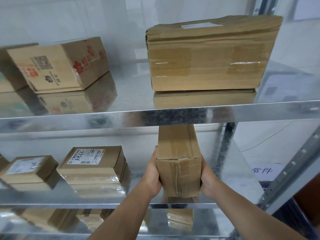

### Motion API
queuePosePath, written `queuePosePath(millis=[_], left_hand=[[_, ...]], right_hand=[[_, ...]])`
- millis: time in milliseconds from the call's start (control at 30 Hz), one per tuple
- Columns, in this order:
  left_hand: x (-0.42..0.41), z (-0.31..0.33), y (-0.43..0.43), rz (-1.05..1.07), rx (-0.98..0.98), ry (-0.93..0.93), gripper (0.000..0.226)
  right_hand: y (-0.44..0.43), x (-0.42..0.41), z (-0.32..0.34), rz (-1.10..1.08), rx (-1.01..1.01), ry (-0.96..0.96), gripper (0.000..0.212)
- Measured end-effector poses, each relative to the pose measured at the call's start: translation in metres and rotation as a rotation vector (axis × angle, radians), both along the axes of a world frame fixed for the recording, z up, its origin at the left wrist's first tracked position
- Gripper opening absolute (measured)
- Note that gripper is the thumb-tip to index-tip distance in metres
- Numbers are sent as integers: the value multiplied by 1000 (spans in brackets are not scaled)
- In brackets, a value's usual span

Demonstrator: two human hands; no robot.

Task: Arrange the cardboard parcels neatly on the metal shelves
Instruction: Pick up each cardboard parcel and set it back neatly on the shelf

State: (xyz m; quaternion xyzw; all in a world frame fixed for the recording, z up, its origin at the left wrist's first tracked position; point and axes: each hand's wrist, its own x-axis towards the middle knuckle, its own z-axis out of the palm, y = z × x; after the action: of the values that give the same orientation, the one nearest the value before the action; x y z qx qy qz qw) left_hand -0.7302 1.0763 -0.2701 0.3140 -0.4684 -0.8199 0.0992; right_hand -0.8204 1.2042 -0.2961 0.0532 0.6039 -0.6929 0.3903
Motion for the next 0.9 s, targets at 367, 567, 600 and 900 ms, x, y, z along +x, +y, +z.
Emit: queuePosePath(millis=[367, 567, 600, 900], left_hand=[[-1, -3, 0, 21, 15, -28, 69], [-2, -6, -3, 28, 26, -22, 70], [-2, -6, -3, 30, 29, -24, 70], [1, -9, -9, 29, 37, -11, 72]], right_hand=[[2, 0, -4, -33, -5, -21, 66], [-2, -2, -7, -29, 37, -6, 66], [-3, -1, -6, -29, 39, -5, 66], [-7, -2, -8, 5, 98, 35, 62]])
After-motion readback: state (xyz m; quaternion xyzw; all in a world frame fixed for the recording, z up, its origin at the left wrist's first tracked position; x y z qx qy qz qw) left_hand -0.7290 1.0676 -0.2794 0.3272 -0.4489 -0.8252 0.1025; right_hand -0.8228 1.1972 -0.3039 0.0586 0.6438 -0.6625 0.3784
